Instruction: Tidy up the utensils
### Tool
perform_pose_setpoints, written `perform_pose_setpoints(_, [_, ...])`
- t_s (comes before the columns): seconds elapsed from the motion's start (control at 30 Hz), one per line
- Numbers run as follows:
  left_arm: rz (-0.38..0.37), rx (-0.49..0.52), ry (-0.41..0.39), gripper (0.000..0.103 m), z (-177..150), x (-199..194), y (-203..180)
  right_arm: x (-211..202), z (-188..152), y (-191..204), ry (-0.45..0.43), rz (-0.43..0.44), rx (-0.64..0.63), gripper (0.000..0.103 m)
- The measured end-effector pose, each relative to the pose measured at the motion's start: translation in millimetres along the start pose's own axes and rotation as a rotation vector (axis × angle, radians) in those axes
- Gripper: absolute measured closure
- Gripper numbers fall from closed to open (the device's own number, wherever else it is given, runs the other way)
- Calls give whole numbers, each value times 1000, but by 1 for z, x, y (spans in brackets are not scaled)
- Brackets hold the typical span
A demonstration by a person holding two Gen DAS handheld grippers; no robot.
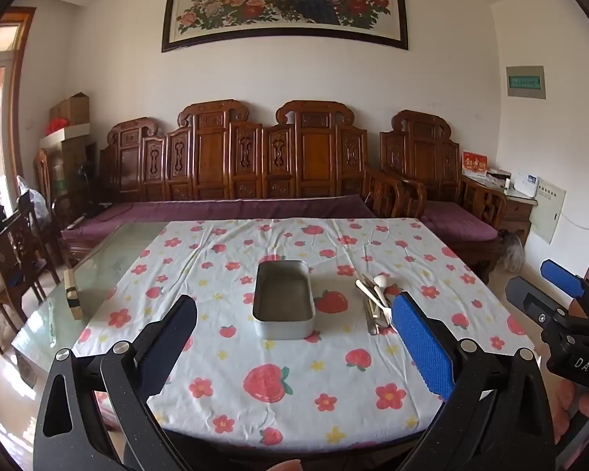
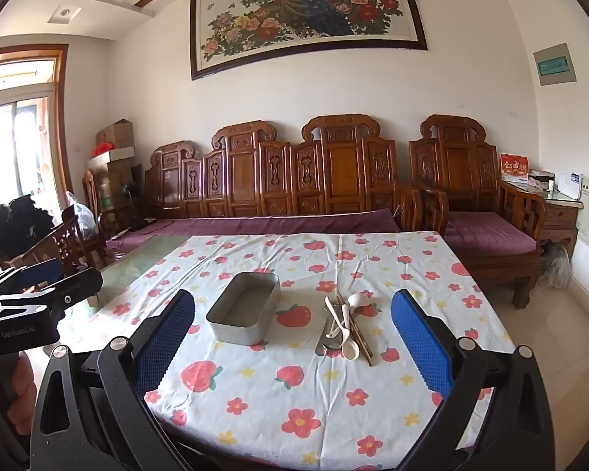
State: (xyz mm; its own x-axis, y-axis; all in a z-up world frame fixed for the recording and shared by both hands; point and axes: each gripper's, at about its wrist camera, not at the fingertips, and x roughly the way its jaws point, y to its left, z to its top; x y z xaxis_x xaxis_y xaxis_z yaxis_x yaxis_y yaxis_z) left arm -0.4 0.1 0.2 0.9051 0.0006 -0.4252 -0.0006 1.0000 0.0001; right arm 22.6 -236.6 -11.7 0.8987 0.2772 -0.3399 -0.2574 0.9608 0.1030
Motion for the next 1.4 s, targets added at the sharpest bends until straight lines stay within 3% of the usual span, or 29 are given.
perform_pose_setpoints(1.4, [3,4,-8,6,7,-5,0,-3,1,1,-11,2,-1,3])
